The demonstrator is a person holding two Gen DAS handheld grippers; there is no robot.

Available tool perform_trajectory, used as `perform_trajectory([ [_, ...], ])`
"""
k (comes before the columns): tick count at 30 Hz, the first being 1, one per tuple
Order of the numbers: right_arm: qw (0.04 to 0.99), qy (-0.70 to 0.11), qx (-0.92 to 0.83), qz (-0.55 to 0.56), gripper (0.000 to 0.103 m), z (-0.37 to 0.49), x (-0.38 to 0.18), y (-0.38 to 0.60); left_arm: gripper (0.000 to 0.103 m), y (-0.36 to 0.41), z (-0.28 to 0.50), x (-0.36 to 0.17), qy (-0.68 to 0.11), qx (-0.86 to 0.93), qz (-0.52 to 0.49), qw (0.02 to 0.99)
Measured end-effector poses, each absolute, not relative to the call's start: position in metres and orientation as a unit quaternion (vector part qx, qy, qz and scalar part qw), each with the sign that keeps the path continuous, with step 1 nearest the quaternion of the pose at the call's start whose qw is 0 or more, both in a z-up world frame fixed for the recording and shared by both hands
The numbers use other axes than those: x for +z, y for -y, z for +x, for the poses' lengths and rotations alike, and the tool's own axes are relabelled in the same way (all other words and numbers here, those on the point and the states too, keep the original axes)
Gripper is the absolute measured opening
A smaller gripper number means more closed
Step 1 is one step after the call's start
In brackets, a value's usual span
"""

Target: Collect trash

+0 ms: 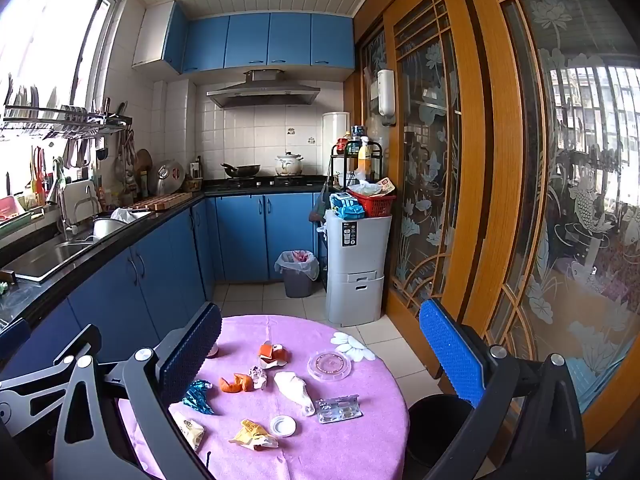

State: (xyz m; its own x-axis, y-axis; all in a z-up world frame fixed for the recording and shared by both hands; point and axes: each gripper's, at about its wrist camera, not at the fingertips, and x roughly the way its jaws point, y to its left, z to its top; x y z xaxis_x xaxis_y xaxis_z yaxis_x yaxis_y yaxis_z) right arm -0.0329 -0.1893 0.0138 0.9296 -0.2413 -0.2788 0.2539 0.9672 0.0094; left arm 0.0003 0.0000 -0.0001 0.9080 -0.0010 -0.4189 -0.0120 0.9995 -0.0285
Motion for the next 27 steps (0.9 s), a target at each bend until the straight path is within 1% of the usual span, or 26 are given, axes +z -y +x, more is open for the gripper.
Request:
perform_trajectory([
  [27, 0.982, -0.138, -0.126, 0.023, 0.097, -0.0336, 0.0137, 0.1892, 0.1, 0.0009, -0.0013, 0.0032, -0.215, -0.001, -0.014, 0.976],
])
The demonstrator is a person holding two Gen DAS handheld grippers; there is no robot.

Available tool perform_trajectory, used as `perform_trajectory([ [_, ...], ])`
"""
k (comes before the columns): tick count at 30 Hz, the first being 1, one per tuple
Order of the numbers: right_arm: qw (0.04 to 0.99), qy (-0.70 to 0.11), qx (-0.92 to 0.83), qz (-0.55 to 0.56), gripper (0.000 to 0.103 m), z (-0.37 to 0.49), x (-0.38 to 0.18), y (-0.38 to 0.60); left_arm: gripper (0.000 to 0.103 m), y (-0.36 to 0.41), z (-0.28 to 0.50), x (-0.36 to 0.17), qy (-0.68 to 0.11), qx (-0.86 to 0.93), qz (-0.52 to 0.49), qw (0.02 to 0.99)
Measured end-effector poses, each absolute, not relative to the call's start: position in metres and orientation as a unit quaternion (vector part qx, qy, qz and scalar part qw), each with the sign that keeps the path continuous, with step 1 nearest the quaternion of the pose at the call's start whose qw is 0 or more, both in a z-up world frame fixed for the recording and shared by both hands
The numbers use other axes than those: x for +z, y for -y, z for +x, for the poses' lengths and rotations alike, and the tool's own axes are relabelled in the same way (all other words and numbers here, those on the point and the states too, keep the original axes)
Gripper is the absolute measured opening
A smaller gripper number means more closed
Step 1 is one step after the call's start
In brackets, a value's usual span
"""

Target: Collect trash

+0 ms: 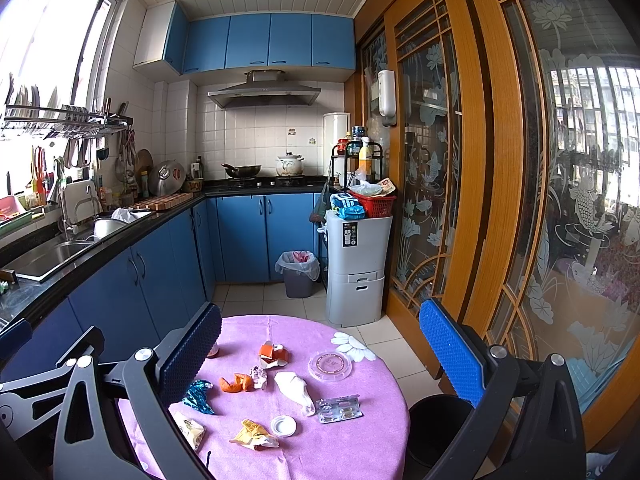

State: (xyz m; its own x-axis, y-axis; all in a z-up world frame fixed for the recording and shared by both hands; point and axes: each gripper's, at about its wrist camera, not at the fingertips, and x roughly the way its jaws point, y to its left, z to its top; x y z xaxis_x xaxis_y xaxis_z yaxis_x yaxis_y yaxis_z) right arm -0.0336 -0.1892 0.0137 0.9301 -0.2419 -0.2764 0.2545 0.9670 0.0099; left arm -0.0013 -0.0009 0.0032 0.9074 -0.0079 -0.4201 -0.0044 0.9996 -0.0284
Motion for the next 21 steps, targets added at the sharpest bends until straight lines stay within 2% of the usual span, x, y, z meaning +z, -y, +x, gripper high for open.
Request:
perform_trajectory([
  [21, 0.982, -0.138, -0.126, 0.023, 0.097, -0.0335, 0.0131, 0.1893, 0.1, 0.0016, -0.0014, 0.0021, -0.215, -0.001, -0.014, 0.976],
])
